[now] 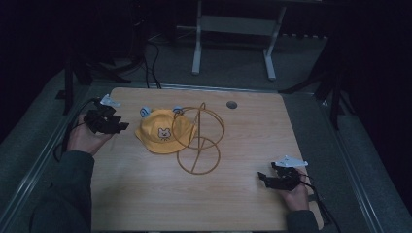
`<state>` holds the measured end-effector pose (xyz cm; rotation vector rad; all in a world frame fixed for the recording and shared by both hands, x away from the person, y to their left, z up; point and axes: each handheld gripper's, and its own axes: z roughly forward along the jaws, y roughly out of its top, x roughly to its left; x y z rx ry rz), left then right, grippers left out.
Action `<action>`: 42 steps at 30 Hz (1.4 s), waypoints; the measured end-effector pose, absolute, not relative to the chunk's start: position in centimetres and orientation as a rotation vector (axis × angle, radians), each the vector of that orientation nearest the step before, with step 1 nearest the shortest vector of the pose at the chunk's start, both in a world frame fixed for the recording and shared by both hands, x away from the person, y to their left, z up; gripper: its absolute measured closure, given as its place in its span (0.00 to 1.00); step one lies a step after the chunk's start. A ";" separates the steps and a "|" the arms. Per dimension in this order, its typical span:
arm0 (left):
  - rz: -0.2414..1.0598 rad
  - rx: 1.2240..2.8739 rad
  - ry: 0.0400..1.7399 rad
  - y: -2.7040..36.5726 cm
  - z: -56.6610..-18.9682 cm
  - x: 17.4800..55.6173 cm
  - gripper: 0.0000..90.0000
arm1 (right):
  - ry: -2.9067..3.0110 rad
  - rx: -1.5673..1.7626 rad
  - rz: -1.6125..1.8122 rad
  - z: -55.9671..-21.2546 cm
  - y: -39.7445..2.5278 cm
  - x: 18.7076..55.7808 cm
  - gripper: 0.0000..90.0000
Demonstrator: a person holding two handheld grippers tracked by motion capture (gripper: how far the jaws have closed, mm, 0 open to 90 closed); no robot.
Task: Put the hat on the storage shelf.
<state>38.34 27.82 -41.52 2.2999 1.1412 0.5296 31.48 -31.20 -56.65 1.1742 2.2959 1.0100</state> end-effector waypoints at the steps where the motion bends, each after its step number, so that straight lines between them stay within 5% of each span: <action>1: 0.527 2.302 1.135 27.8 -41.3 38.4 0.63 | 2.296 1.174 1.010 -56.7 -31.2 31.5 0.29; 42: 0.439 2.369 1.058 23.4 -38.1 41.8 0.64 | 2.296 1.174 1.009 -56.7 -31.2 31.5 0.29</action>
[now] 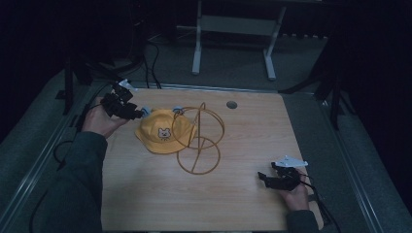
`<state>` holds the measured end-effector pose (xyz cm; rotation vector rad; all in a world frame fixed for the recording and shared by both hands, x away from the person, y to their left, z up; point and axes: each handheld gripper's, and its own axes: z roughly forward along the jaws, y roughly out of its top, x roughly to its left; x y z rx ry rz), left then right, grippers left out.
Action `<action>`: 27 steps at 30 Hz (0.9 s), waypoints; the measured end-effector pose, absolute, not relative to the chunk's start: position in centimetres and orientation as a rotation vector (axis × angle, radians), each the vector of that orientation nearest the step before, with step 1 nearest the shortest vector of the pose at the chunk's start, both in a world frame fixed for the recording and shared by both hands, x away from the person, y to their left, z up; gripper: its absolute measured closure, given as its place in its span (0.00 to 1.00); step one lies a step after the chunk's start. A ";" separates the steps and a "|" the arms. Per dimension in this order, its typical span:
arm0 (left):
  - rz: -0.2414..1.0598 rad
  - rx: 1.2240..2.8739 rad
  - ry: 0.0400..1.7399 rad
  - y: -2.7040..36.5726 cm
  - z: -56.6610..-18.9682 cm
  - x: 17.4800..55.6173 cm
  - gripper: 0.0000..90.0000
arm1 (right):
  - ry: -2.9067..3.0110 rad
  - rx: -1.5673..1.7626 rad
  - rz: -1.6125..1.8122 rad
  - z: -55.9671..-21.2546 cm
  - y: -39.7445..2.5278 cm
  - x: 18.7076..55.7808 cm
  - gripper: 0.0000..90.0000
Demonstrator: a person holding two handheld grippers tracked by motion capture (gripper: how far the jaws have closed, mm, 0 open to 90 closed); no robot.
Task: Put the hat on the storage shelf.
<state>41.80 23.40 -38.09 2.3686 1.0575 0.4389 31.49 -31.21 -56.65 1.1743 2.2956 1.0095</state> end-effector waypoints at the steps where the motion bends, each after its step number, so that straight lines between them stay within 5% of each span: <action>1: 0.427 2.375 1.054 23.3 -38.1 41.9 0.64 | 2.296 1.174 1.010 -56.7 -31.2 31.5 0.29; 27: 0.362 2.515 0.987 20.2 -38.0 44.6 0.50 | 2.296 1.174 1.010 -56.7 -31.2 31.5 0.29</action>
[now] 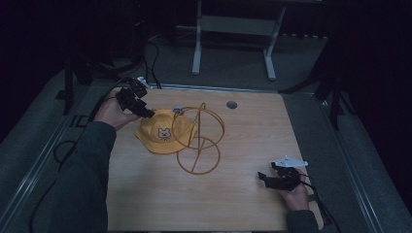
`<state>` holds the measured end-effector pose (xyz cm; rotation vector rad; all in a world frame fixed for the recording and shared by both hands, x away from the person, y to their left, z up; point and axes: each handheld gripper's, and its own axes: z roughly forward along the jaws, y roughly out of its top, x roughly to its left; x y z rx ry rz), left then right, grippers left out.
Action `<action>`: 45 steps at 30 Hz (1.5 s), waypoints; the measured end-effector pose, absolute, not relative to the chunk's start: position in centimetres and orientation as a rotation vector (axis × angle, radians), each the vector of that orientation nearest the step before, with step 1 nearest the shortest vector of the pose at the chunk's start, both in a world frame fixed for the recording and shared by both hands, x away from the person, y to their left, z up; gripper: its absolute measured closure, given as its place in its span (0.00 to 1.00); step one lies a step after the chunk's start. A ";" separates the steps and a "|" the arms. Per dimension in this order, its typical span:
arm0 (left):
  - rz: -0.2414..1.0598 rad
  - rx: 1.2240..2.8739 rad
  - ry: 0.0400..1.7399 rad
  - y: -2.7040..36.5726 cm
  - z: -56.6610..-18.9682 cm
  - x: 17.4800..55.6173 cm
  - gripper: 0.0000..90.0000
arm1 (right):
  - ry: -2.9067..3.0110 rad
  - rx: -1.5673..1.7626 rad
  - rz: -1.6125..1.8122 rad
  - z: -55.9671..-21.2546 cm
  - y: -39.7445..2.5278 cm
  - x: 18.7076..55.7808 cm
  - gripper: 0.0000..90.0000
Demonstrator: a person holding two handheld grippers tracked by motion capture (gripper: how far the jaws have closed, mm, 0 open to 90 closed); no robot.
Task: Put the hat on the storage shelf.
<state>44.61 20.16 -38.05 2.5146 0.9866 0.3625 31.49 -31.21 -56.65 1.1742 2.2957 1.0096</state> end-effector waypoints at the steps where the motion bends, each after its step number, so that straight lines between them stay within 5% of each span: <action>1: 0.361 2.524 0.979 19.9 -38.0 44.7 0.50 | 2.296 1.174 1.009 -56.7 -31.2 31.5 0.29; 27: 0.326 2.638 0.902 17.3 -38.0 47.8 0.49 | 2.296 1.174 1.011 -56.7 -31.2 31.5 0.29; 36: 0.315 2.695 0.930 15.9 -39.6 49.0 0.37 | 2.297 1.174 1.012 -56.7 -31.2 31.5 0.29; 45: 0.279 2.781 0.942 14.9 -41.9 49.6 0.38 | 2.297 1.175 1.014 -56.7 -31.2 31.5 0.29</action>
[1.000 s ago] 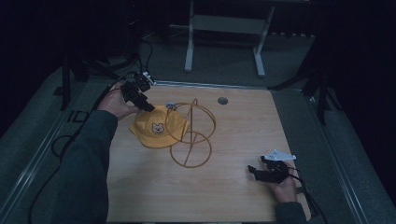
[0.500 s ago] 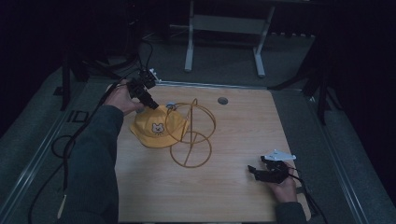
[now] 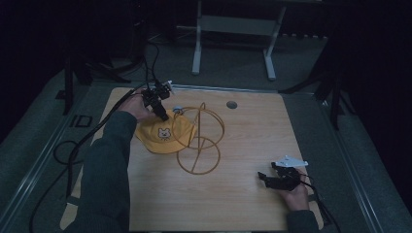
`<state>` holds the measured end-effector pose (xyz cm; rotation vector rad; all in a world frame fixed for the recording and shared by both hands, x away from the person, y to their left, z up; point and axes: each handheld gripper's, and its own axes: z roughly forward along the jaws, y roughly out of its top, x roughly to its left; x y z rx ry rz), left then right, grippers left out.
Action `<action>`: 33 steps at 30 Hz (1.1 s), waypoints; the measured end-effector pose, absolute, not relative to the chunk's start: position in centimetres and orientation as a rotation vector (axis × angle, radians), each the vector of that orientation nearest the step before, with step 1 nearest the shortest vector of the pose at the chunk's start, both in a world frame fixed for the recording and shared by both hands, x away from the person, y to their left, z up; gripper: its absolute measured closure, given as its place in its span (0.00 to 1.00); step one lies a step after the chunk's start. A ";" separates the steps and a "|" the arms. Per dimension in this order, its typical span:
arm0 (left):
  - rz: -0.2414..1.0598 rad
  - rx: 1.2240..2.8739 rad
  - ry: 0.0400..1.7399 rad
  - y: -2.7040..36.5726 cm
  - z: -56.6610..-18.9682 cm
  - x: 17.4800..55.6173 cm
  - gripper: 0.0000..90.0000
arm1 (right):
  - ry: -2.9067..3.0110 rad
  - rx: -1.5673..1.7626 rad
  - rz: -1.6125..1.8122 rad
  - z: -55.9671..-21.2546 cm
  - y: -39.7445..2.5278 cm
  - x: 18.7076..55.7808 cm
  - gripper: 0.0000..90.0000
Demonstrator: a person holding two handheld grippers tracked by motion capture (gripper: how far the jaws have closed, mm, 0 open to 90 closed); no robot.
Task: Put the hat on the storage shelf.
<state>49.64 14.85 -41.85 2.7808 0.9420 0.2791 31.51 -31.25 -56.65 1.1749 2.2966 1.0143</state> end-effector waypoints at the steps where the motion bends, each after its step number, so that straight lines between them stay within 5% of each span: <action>1: 0.280 2.794 0.938 14.8 -42.0 49.7 0.40 | 2.297 1.175 1.014 -56.7 -31.3 31.5 0.29; 13: 0.275 2.868 0.888 15.1 -41.9 49.1 0.83 | 2.297 1.176 1.015 -56.6 -31.3 31.5 0.29; 33: 0.243 2.820 0.955 18.5 -38.3 47.1 0.88 | 2.296 1.174 1.013 -56.7 -31.2 31.5 0.29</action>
